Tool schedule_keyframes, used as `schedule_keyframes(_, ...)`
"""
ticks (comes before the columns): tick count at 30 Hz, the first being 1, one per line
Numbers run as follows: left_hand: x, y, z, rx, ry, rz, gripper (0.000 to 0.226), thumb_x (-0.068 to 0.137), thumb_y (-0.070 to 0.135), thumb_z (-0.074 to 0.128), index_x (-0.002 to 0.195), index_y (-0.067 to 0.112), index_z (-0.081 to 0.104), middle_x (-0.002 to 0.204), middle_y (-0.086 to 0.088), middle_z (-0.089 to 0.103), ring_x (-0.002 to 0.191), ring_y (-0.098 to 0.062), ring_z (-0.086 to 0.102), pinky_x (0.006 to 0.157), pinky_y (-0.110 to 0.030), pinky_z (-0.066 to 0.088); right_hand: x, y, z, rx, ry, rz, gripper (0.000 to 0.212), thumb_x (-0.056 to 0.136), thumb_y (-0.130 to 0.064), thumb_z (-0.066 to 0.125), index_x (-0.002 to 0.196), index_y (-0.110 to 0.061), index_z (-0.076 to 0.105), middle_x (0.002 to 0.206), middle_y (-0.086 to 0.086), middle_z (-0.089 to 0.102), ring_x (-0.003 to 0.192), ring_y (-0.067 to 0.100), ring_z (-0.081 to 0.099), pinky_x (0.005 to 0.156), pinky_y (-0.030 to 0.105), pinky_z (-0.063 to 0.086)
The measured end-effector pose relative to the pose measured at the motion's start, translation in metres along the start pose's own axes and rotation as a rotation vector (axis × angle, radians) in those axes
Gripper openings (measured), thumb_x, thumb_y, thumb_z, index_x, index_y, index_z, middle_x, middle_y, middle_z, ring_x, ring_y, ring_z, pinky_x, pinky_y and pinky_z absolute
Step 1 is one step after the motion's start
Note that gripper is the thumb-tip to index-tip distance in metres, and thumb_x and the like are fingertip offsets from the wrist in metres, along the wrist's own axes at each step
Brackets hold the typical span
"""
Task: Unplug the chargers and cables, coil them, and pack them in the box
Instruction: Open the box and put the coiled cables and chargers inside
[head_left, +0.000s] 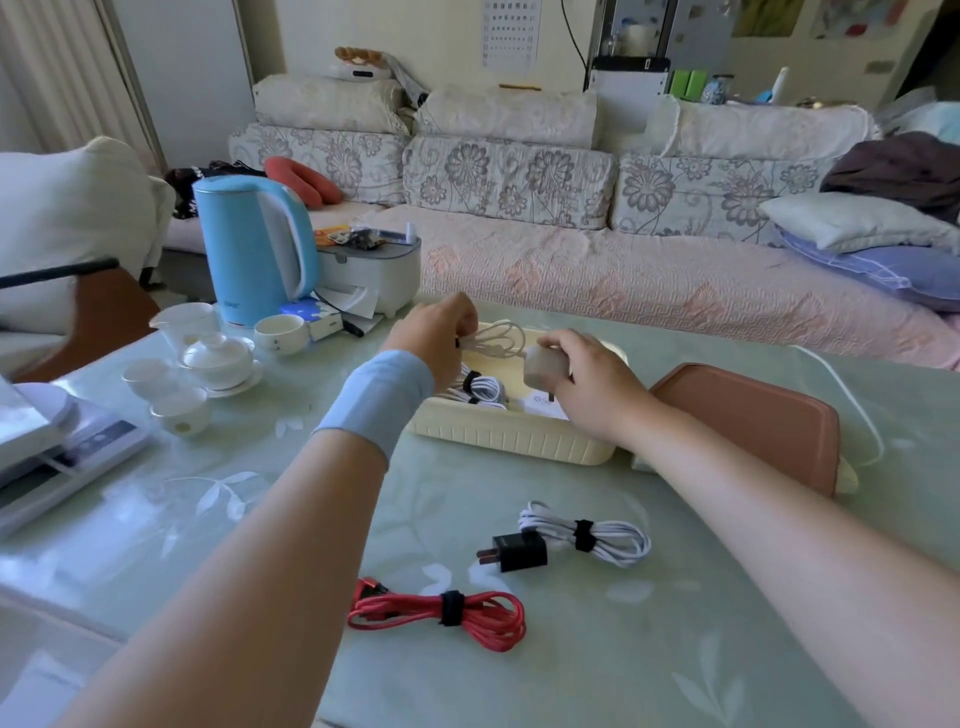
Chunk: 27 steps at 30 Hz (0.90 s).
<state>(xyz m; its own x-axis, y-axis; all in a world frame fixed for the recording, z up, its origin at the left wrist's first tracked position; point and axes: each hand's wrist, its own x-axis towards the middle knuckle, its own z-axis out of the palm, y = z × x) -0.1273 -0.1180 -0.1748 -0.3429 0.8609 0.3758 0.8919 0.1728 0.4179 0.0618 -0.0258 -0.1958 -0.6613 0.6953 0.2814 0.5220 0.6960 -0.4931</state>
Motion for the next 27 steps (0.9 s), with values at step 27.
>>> schedule_keyframes(27,0.046,0.006,0.069,0.302,-0.478,-0.223,0.050,0.098,0.054,0.032,0.142,0.034,0.041,0.151,-0.003,0.038,0.138,-0.029,0.030,0.113,-0.045,0.025,0.045,0.049,0.009,-0.348,-0.190,0.050,0.046,0.095,-0.012,0.048,0.138,-0.030,0.054,0.147,0.004,0.048,0.133,0.025,0.046,0.106,0.036,0.040)
